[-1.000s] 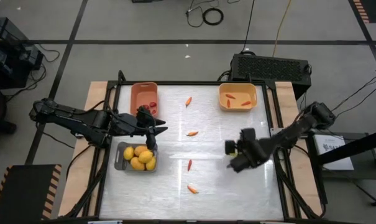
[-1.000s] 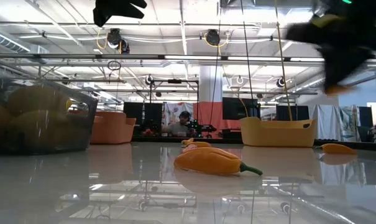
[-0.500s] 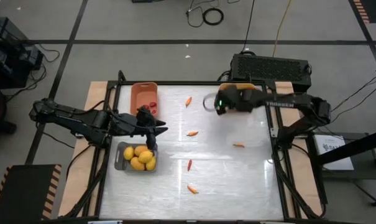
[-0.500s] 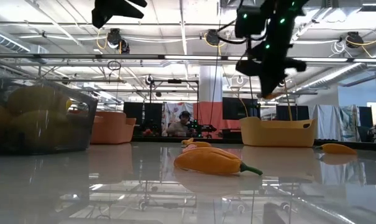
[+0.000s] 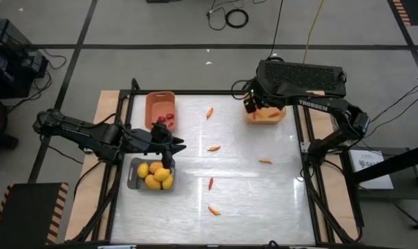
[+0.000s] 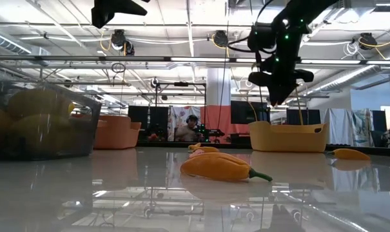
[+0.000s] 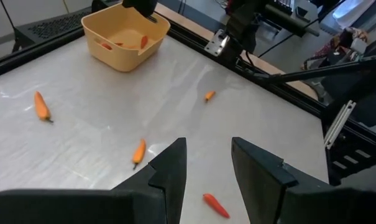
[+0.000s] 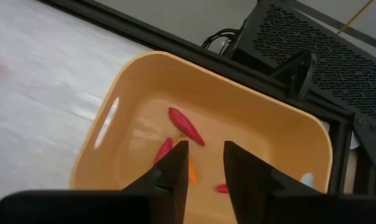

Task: Sort produce into baskets
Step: Put the yellow chili pepper into the yellow bin

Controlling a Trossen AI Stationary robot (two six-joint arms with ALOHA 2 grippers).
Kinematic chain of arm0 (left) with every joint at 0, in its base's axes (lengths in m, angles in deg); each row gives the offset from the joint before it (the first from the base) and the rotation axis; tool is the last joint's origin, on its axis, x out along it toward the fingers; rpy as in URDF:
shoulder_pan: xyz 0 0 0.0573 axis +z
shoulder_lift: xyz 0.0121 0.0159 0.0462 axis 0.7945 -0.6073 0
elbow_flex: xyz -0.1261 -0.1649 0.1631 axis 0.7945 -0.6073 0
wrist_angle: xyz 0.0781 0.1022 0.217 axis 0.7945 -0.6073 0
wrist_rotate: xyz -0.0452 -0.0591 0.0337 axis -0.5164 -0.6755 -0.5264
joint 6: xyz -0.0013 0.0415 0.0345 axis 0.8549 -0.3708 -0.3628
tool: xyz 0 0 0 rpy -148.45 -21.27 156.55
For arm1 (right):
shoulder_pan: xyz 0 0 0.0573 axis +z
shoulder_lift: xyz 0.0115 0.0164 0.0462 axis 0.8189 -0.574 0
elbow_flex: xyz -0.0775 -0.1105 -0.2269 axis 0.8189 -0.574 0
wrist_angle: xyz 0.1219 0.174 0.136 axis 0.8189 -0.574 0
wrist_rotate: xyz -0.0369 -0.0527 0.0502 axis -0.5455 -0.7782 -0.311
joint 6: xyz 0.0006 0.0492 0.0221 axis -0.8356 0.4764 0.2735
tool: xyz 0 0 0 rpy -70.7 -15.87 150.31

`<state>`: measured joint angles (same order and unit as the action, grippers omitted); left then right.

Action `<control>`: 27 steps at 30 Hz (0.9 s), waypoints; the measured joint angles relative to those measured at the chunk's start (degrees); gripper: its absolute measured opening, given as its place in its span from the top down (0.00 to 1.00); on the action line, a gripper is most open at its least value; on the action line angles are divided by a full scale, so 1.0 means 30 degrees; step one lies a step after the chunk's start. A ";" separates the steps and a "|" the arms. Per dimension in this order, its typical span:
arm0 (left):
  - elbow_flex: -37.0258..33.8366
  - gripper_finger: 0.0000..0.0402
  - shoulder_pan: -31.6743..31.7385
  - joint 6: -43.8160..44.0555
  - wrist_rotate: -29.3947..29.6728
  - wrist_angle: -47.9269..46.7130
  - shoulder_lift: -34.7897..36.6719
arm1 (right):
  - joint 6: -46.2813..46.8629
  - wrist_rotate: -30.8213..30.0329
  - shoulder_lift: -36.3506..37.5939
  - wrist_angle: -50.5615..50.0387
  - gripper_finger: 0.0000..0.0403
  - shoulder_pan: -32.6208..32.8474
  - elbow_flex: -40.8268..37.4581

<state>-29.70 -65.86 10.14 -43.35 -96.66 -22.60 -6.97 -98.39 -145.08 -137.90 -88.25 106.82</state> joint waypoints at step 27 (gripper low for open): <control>0.0000 0.67 0.0000 -0.1148 -0.2555 -0.0862 -0.3264 | -0.7919 0.8154 -0.4049 0.8926 0.66 0.8308 0.0015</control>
<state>-29.70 -65.86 6.69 -51.01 -99.25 -32.39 -30.72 -73.93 -157.22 -111.12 -63.33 106.87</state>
